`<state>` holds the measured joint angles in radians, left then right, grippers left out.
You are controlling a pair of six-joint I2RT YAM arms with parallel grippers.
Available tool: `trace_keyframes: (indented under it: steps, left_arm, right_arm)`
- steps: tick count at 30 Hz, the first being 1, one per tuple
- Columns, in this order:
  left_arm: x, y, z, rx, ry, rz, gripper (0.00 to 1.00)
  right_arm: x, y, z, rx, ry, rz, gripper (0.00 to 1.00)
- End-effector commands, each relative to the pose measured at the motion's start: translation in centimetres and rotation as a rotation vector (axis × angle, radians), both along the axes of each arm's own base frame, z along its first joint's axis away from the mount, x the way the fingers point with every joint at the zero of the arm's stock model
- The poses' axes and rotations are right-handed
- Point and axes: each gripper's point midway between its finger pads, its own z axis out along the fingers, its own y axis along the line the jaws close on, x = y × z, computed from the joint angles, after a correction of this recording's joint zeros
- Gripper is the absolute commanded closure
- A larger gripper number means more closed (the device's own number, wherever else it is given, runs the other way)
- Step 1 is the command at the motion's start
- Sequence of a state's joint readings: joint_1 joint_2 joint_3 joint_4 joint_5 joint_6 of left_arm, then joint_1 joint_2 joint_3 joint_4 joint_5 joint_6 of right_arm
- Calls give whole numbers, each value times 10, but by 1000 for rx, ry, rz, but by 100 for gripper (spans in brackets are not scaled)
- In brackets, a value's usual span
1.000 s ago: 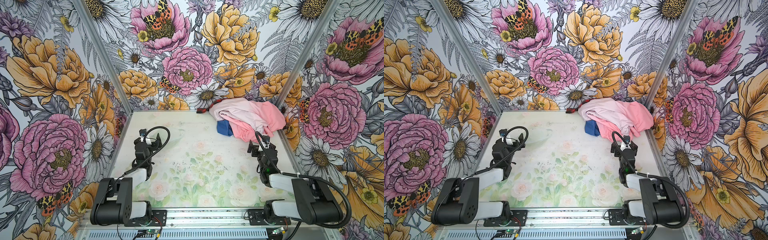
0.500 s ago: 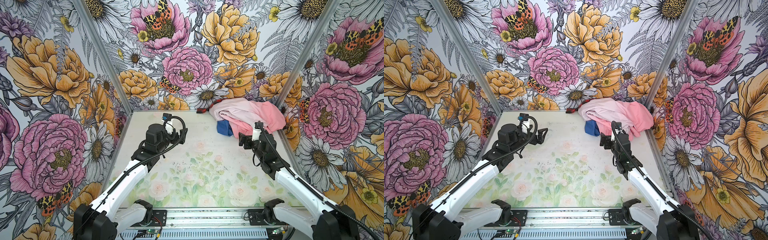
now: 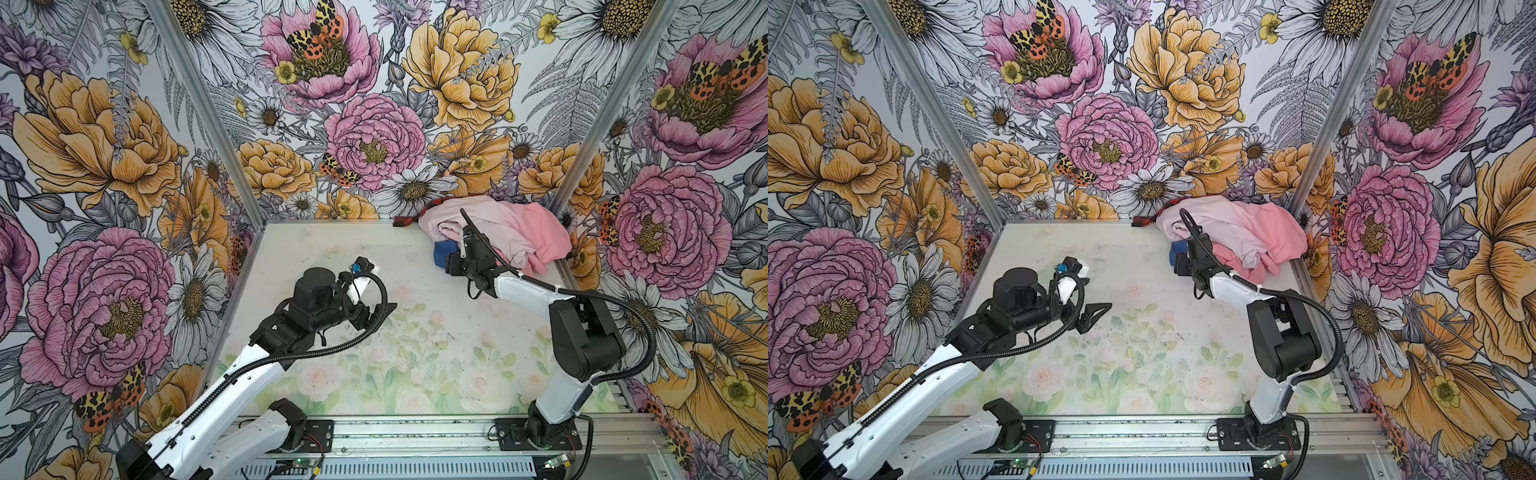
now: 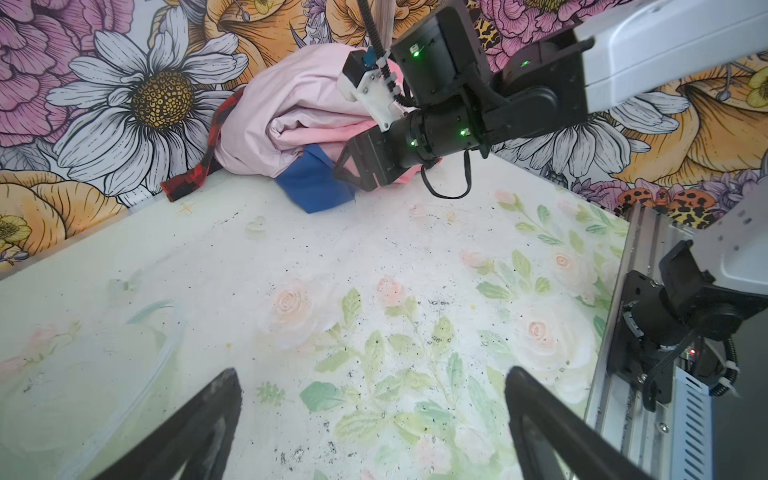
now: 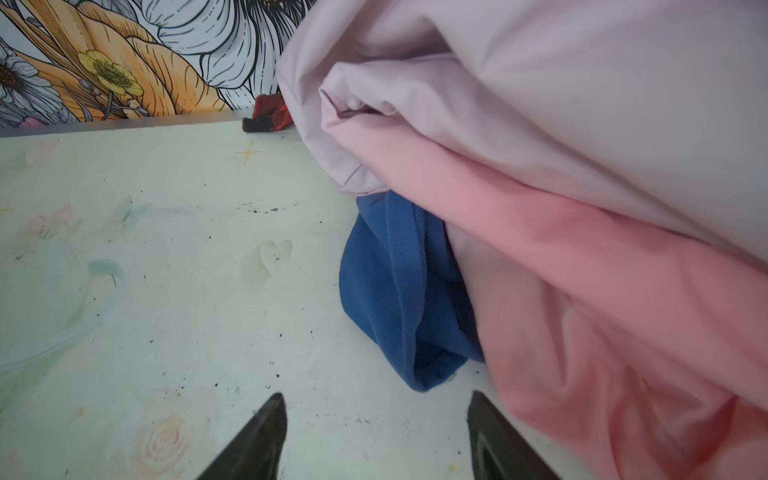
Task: Pick out a specific cloth from the pile
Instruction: 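Grasp the blue shirt in the pile with the right gripper while the left arm lifts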
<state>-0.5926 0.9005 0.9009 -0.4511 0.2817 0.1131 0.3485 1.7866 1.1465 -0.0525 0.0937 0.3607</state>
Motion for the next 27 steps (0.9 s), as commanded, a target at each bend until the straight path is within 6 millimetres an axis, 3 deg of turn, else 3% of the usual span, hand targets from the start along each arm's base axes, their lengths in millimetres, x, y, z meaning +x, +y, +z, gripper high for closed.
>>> trace_keyframes:
  steps: [1, 7, 16, 21, 27]
  left_arm:
    - [-5, 2, 2, -6, -35, -24, 1]
    - [3, 6, 0, -15, -27, 0, 1]
    - [5, 4, -2, -30, -5, -15, 1]
    - [3, 3, 0, -41, 1, -23, 1]
    - [-2, 2, 8, -62, -14, -45, 1]
  right_arm:
    - [13, 4, -4, -3, 2, -38, 32]
    - [24, 18, -27, -40, 26, -19, 33]
    - [35, 13, -56, -100, 80, -52, 35]
    - [44, 16, -65, -101, 112, -39, 42]
    - [47, 10, -57, -106, 101, -56, 45]
